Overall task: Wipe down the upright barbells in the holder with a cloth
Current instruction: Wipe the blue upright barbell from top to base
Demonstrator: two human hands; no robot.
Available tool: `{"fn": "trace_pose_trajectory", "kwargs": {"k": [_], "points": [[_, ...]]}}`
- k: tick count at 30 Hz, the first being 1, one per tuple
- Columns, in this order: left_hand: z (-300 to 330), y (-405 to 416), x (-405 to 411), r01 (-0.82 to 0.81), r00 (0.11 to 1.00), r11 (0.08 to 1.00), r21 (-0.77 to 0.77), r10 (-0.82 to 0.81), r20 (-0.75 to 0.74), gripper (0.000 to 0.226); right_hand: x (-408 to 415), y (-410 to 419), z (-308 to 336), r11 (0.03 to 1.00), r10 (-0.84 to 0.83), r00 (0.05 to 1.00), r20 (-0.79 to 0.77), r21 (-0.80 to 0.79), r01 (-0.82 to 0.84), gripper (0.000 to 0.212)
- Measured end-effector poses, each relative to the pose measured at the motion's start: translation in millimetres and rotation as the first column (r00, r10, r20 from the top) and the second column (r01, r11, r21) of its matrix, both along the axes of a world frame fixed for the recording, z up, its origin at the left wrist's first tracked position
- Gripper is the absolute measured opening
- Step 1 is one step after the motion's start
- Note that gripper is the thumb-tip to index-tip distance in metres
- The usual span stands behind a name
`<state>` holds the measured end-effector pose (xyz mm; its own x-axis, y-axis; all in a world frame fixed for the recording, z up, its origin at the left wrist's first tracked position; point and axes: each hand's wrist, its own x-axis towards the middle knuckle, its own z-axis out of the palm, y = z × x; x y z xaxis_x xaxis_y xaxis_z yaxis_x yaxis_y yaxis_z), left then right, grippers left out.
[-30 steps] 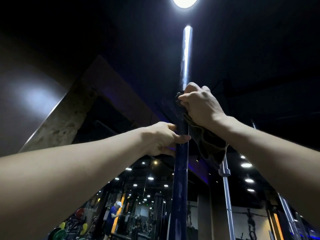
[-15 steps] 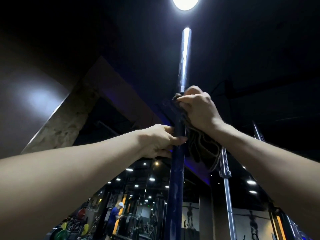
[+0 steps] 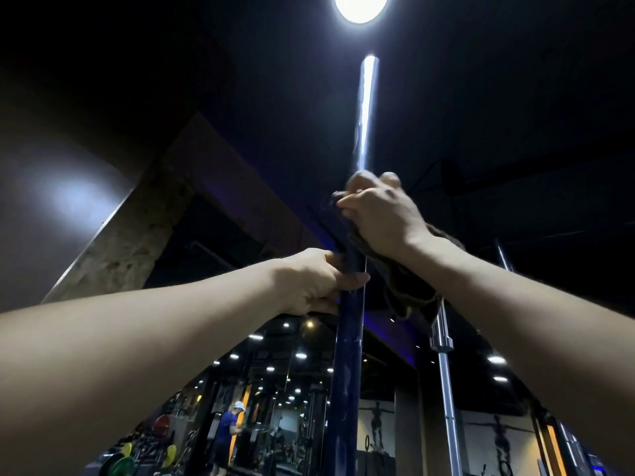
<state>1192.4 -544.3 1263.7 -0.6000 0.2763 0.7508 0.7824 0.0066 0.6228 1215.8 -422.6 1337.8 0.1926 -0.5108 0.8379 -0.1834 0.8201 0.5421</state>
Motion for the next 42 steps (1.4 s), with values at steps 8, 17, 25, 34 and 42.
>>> {"fn": "trace_pose_trajectory", "kwargs": {"k": [8, 17, 25, 34, 42], "points": [[2, 7, -1, 0.002, 1.0, 1.0, -0.015, -0.002, 0.009, 0.006, -16, 18, 2, 0.985, 0.17, 0.985, 0.037, -0.009, -0.17, 0.021], [2, 18, -5, 0.022, 1.0, 1.0, -0.012, -0.022, 0.007, 0.006, 3, -4, -2, 0.986, -0.16, 0.987, 0.01, -0.032, 0.161, 0.014], [4, 22, -10, 0.018, 0.999, 1.0, 0.011, -0.018, 0.052, 0.044, -31, 25, -6, 0.863, 0.472, 0.88, -0.042, -0.182, -0.472, 0.019], [1, 23, -14, -0.006, 1.0, 1.0, 0.012, 0.006, 0.024, 0.078, -32, 27, -6, 0.322, 0.874, 0.485, -0.036, -0.703, -0.634, 0.017], [-37, 18, -8, -0.14, 0.988, 0.979, -0.15, 0.127, -0.089, 0.027, -23, 27, -6, 0.475, 0.739, 0.673, 0.023, -0.726, -0.497, 0.009]]}}
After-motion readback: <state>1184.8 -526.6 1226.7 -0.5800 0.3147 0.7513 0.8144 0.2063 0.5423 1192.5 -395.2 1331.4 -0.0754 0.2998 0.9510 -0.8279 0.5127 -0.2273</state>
